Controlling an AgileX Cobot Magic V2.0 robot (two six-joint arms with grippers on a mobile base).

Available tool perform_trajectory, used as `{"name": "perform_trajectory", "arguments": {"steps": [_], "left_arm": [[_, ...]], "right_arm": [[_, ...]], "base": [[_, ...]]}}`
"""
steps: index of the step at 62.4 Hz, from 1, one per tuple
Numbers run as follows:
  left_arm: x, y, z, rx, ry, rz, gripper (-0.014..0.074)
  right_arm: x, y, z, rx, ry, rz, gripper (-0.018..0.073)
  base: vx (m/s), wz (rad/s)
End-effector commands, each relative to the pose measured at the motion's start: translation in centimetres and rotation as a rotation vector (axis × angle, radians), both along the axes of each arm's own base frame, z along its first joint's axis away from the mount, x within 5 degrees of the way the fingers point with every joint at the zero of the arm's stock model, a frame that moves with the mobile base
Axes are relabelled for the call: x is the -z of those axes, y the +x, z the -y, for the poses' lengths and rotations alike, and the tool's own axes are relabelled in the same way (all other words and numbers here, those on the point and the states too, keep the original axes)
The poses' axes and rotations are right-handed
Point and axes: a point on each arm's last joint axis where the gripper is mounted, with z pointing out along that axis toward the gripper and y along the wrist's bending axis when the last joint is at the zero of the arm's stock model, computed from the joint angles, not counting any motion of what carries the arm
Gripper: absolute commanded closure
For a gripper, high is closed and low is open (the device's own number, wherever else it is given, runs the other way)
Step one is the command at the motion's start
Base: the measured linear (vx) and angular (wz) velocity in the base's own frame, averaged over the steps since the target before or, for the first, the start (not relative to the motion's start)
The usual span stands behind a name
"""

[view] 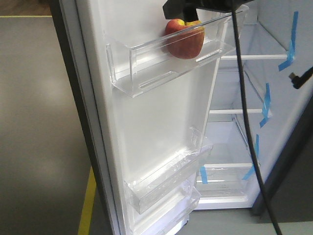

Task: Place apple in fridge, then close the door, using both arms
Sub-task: 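Lower the apple into the top door bin and open the right gripper, then withdraw the open right gripper away from the door bin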

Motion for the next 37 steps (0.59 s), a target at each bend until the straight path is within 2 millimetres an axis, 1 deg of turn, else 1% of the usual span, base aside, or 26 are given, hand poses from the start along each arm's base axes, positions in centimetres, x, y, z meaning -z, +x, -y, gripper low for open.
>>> {"name": "perform_trajectory", "arguments": {"steps": [1,8,12,17,18,26,27,31,34,35,37], "left_arm": [[-0.1,-0.1,0.0,-0.003,-0.013,0.070,0.0603],[-0.1,-0.1,0.0,-0.003,-0.013,0.070,0.0603],[-0.1,-0.1,0.0,-0.003,-0.013,0.070,0.0603],[-0.1,-0.1,0.0,-0.003,-0.013,0.070,0.0603],[-0.1,-0.1,0.0,-0.003,-0.013,0.070,0.0603],[-0.1,-0.1,0.0,-0.003,-0.013,0.070,0.0603],[-0.1,-0.1,0.0,-0.003,-0.013,0.070,0.0603],[-0.1,-0.1,0.0,-0.003,-0.013,0.070,0.0603],[-0.1,-0.1,0.0,-0.003,-0.013,0.070,0.0603],[-0.1,-0.1,0.0,-0.003,-0.013,0.070,0.0603],[-0.1,-0.1,0.0,-0.003,-0.013,0.070,0.0603]], "right_arm": [[-4.3,-3.6,1.4,0.002,0.071,0.124,-0.0034],[-4.4,-5.2,1.8,-0.012,0.113,0.121,-0.0024],[-3.6,-5.9,1.9,-0.015,0.141,0.112,-0.0022],[-2.7,-7.5,2.2,-0.034,0.174,0.115,-0.0022],[-2.2,-7.7,2.3,-0.037,0.174,0.109,-0.0022],[-0.1,-10.3,3.0,-0.047,0.207,0.102,-0.0022],[0.5,-10.5,3.1,-0.044,0.204,0.090,-0.0022],[1.9,-11.5,3.5,-0.039,0.202,0.069,-0.0022],[3.0,-12.6,3.9,-0.036,0.200,0.050,-0.0022],[3.6,-12.9,4.0,-0.034,0.194,0.032,-0.0022],[4.4,-13.4,4.2,-0.033,0.192,0.016,-0.0022]], "base": [[0.00,0.00],[0.00,0.00],[0.00,0.00],[0.00,0.00],[0.00,0.00],[0.00,0.00],[0.00,0.00],[0.00,0.00],[0.00,0.00],[0.00,0.00],[0.00,0.00]]}}
